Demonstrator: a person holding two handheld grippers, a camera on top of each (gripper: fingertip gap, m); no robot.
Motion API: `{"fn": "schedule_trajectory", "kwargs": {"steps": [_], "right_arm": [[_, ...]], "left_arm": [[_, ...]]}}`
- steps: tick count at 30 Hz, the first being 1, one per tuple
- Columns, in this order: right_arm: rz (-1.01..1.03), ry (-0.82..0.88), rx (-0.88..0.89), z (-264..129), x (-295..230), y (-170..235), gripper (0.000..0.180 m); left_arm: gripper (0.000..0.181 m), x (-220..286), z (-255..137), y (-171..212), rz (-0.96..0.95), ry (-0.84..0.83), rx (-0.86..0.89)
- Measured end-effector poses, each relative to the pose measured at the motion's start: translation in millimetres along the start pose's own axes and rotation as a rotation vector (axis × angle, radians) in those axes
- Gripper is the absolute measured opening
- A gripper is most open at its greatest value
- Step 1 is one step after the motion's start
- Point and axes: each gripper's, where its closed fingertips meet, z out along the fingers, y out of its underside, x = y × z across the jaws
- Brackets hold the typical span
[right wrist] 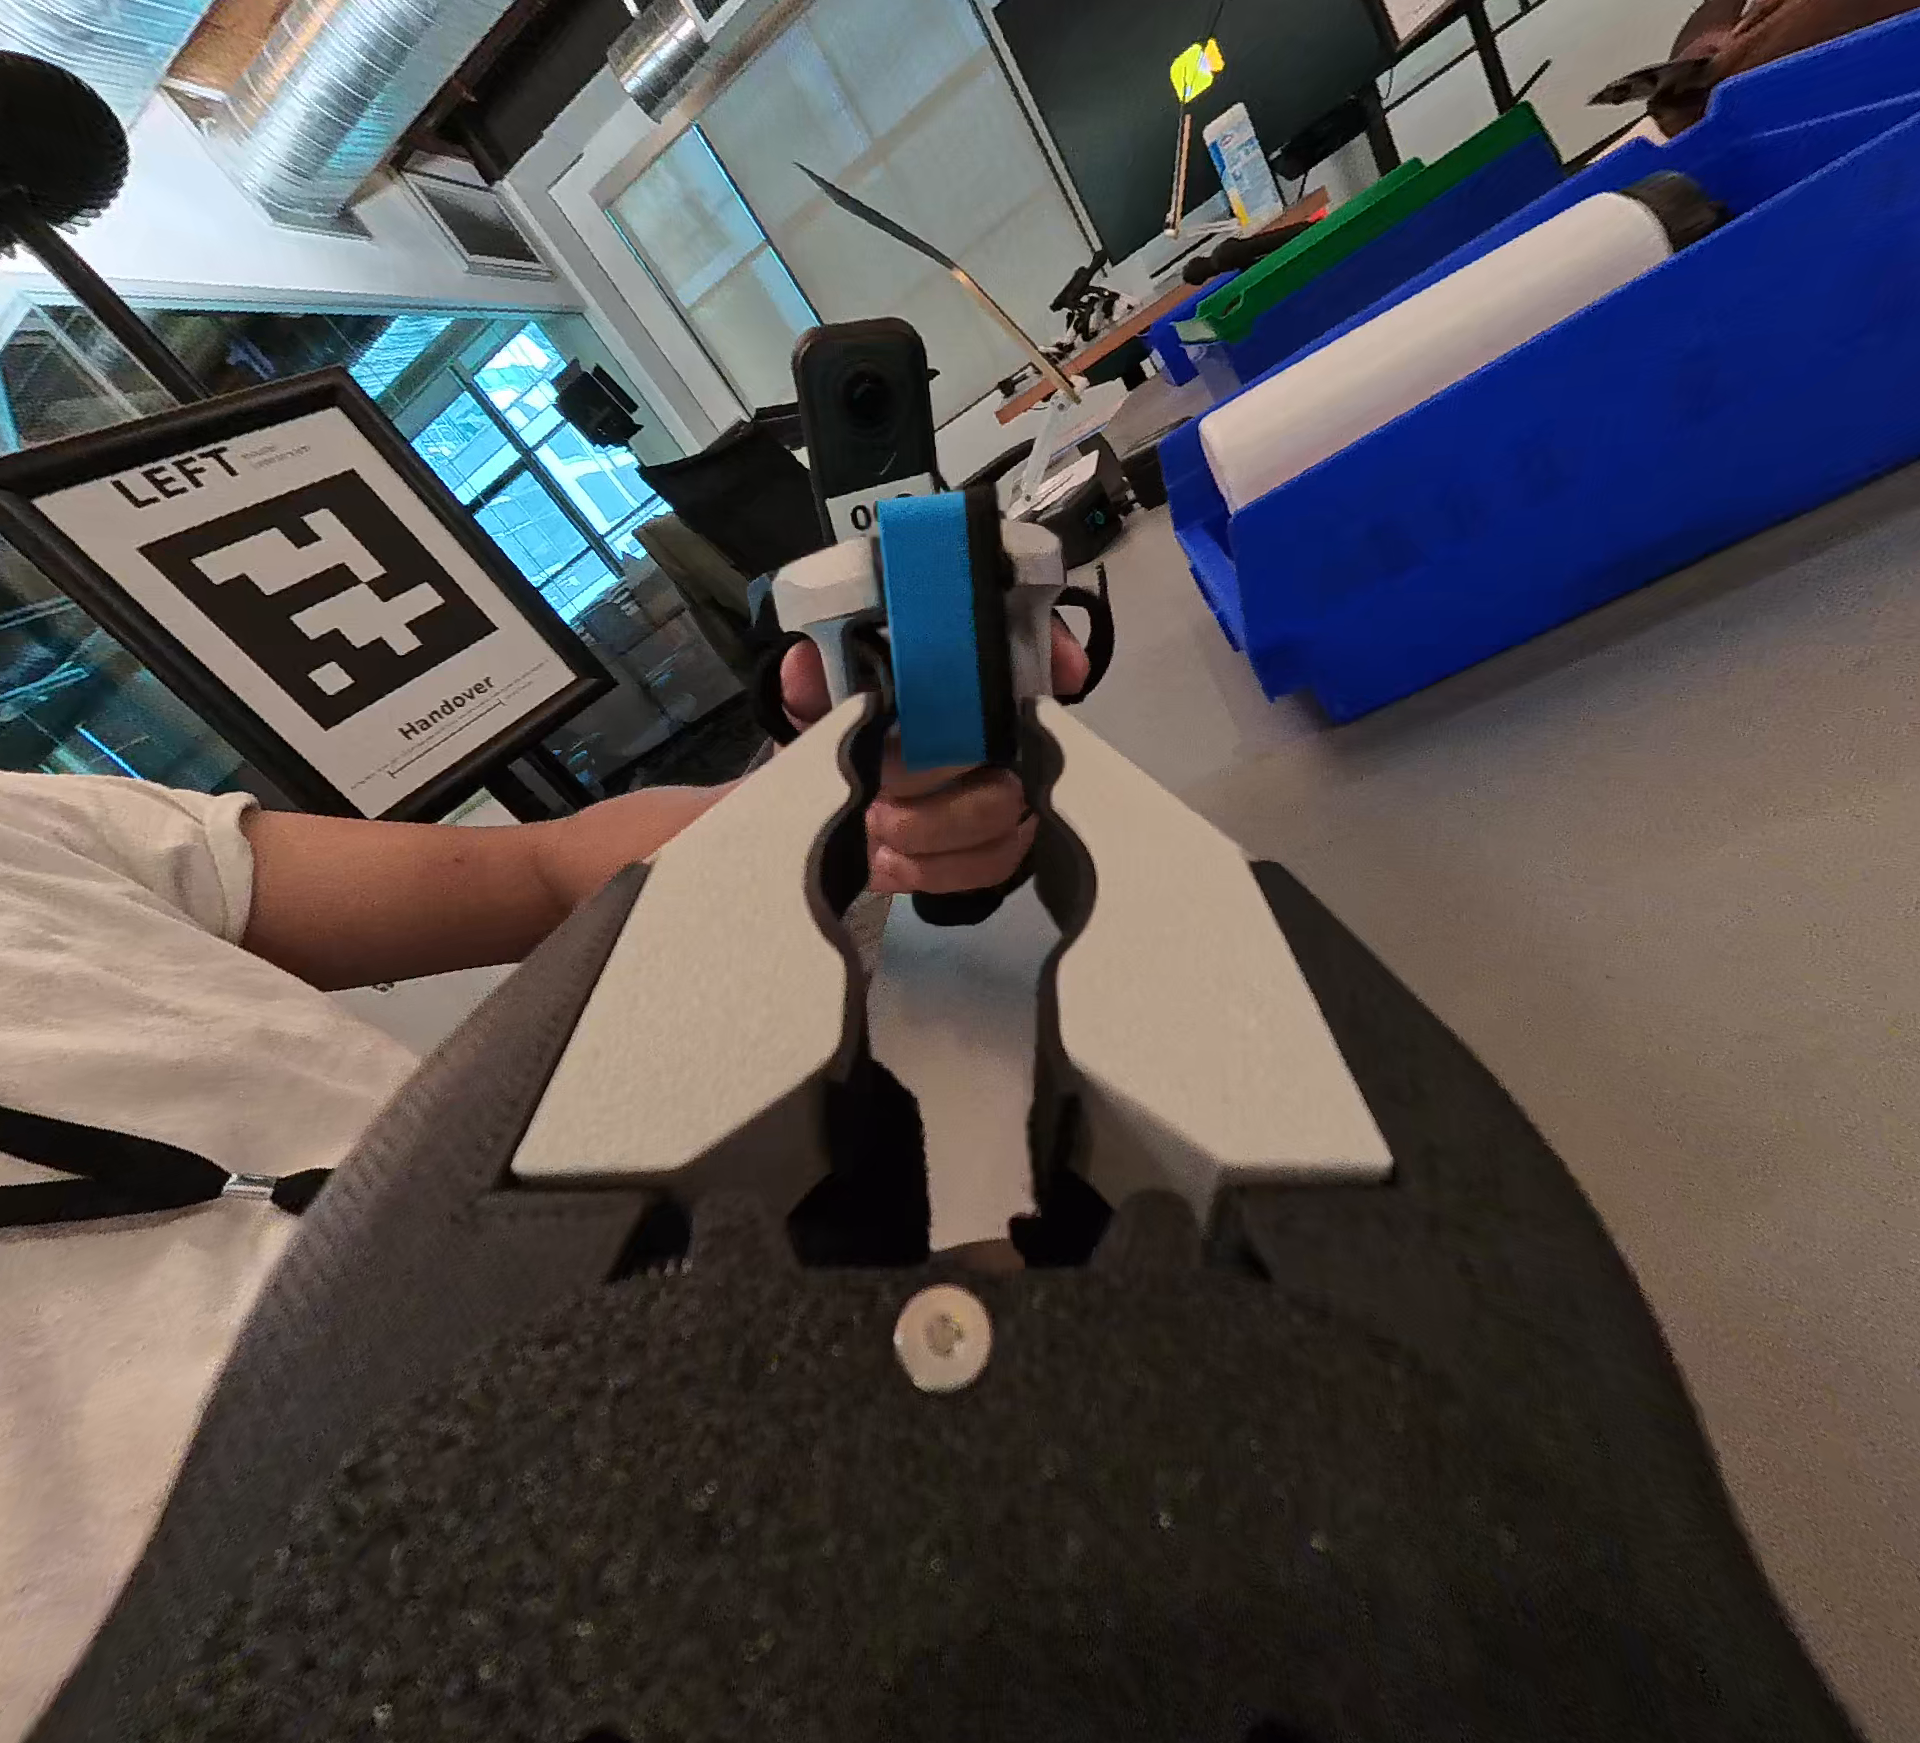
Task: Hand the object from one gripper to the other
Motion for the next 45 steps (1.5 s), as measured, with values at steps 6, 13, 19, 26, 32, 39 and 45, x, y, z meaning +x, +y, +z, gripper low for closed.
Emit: {"fn": "schedule_trajectory", "kwargs": {"steps": [6, 13, 19, 26, 32, 39, 45], "right_arm": [[-0.058, 0.092, 0.031, -19.3, 18.3, -14.1, 0.04], [0.274, 0.185, -0.113, -14.6, 42.8, 8.3, 0.079], [-0.036, 0.433, -0.22, 5.2, 53.8, 27.6, 0.08], [-0.216, 0.6, -0.3, 10.2, 62.4, 40.0, 0.058], [-0.176, 0.607, -0.275, -0.4, 68.0, 32.4, 0.058], [-0.064, 0.602, -0.047, -42.3, 83.9, -12.4, 0.058], [-0.287, 0.408, 0.105, -59.4, 50.5, -53.3, 0.058]], "left_arm": [[0.022, -23.7, -8.5, 11.0, 0.245, -0.172, -0.146], [0.022, -51.3, -10.7, 30.9, 0.898, -0.489, -0.428], [0.022, -55.7, -5.6, 49.9, 1.097, -0.547, -0.556], [0.023, -53.4, -1.0, 65.1, 1.184, -0.537, -0.613], [0.027, -52.8, 0.6, 66.9, 1.093, -0.535, -0.593], [0.033, -55.5, -3.0, 62.1, 1.001, -0.536, -0.555], [0.047, -29.0, 8.5, 66.7, 0.524, -0.283, -0.437]]}}
